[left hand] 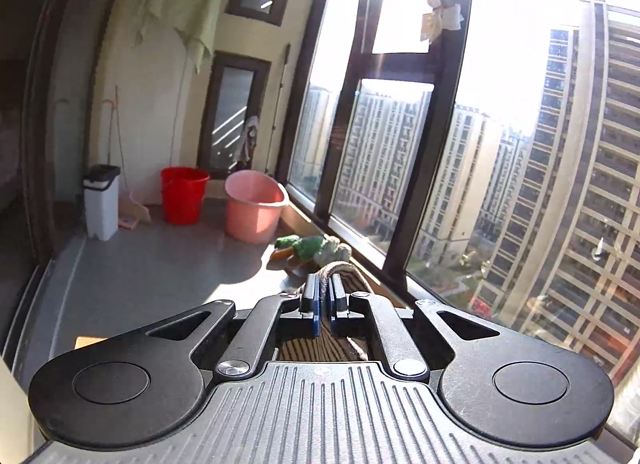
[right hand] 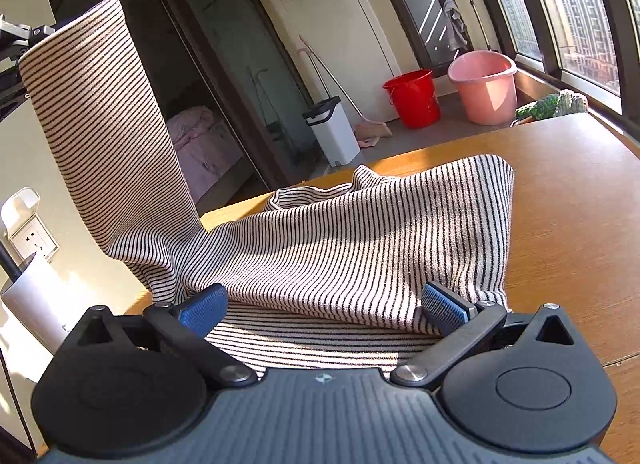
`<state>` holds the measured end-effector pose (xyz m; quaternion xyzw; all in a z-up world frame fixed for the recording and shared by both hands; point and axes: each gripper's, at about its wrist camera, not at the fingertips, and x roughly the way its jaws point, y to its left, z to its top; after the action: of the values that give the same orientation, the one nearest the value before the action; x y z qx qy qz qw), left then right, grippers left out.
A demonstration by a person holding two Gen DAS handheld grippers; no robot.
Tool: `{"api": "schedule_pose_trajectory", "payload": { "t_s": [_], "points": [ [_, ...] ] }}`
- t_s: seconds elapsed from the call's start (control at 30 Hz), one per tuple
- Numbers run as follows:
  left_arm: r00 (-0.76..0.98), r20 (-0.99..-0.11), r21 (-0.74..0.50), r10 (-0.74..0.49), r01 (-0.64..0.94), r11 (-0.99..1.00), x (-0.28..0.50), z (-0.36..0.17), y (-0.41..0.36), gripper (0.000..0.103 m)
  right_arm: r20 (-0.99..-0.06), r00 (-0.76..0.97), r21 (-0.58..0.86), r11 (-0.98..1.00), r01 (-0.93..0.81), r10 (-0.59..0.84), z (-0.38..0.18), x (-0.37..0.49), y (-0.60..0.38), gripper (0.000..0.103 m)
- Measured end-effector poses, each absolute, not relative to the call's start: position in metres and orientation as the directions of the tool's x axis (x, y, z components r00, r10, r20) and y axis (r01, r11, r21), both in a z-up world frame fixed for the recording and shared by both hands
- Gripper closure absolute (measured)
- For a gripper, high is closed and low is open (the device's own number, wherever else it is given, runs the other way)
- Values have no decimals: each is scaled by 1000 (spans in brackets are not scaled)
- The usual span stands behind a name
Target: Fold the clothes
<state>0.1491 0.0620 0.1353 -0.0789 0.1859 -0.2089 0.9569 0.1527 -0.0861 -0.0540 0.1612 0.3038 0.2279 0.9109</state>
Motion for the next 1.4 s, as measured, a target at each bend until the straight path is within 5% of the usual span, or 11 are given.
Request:
{"api": "schedule_pose_trajectory", "payload": {
  "t_s": [0.23,0.37,0.53,0.7,0.73,0.77,0.83,0.9,1.03,1.3,1.4],
  "points": [
    [783,-358,-331,-509,403,853,174,106,39,98,-488,688,446,831,-332,537,-54,155,-86,0],
    [765,-382,-366,-519,391,845,179,95,46,98,-374,767,480,817,-320,520,-38,132,-102,0],
    [747,-388,-406,-540,387,828,179,90,56,97,-132,874,292,861,-416,467,22,75,-97,8],
    [738,-384,-423,-554,393,816,176,88,50,97,-136,878,139,886,-442,460,43,75,-51,19],
    [736,-384,-422,-557,397,815,174,88,49,97,-150,881,115,893,-434,448,41,81,-42,29],
    [735,-385,-420,-559,400,815,172,88,49,97,-165,878,115,893,-436,450,39,89,-37,54],
    [736,-383,-412,-559,405,816,169,89,50,97,-198,868,136,890,-436,456,37,105,-30,85],
    [747,-376,-400,-548,402,824,164,91,56,95,-208,873,159,896,-415,442,36,115,-33,93],
    [781,-362,-400,-509,363,842,158,89,86,64,-248,889,195,918,-344,386,30,124,-55,95],
    [762,-479,-395,-435,255,882,160,37,123,43,-460,841,233,953,-193,283,-28,135,-95,93],
    [745,-517,-394,-421,230,890,159,12,130,32,-510,818,292,948,-128,268,-46,132,-113,77]
  ]
}}
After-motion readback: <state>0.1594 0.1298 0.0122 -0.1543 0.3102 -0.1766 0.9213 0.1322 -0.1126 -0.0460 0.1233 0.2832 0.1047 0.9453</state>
